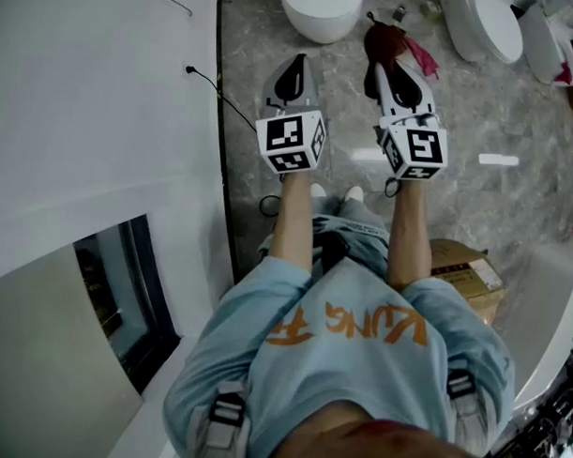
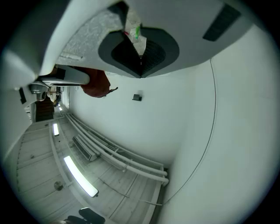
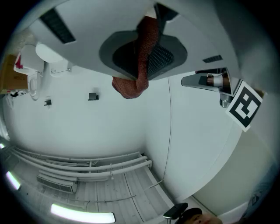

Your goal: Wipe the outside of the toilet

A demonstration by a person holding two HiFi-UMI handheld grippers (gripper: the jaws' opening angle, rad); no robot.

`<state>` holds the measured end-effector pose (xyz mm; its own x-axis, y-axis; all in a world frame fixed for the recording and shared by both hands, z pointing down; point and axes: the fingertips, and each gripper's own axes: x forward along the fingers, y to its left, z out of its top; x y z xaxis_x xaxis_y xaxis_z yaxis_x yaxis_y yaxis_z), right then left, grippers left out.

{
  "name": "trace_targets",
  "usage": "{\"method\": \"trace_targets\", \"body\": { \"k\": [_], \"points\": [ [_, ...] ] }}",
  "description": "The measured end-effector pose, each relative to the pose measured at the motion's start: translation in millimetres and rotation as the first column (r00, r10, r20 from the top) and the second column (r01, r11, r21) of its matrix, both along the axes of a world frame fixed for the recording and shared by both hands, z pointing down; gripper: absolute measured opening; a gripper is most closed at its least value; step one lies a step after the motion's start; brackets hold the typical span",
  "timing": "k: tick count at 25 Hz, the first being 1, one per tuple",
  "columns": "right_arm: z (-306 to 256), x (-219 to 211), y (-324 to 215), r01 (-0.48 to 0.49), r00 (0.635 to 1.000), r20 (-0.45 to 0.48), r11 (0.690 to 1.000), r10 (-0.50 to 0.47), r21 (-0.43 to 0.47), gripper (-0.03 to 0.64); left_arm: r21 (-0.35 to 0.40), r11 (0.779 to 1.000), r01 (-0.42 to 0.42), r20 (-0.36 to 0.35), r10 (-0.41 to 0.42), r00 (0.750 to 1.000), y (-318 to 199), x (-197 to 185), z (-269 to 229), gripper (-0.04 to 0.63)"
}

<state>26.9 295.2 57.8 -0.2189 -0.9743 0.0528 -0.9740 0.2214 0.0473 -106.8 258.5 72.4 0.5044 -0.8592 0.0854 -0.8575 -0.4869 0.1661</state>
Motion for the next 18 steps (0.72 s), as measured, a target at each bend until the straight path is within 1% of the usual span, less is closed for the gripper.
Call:
{"method": "trace_targets", "body": {
  "k": [3, 9, 13, 15, 18],
  "points": [
    [2, -2, -3, -0.021, 1.0, 0.006, 1.0, 0.021, -0.011, 0.061, -0.022, 1.0, 0.023, 0.001, -0.023, 1.0, -3, -8, 9, -0.005],
    [11, 0, -12, -0.078, 0.997, 0.004, 0.997, 0.078, -0.026, 0.064, -0.085, 0.996, 0.038, -0.001, -0.038, 0.999, -14, -22, 33, -0.005],
    [18, -9, -18, -0.093, 0.996, -0.003, 0.995, 0.093, -0.024, 0.064, -0.125, 0.988, 0.089, 0.024, -0.087, 0.996, -24, -42, 52, -0.005],
    [25, -7, -23, -0.115, 0.993, -0.019, 0.993, 0.114, -0.038, 0.064, -0.148, 0.985, 0.092, 0.017, -0.091, 0.996, -28, -45, 60, -0.005],
    [31, 1, -39, -0.142, 0.99, -0.001, 0.989, 0.142, -0.034, 0.064, -0.159, 0.984, 0.082, 0.016, -0.081, 0.997, -42, -46, 66, -0.005]
  ]
}}
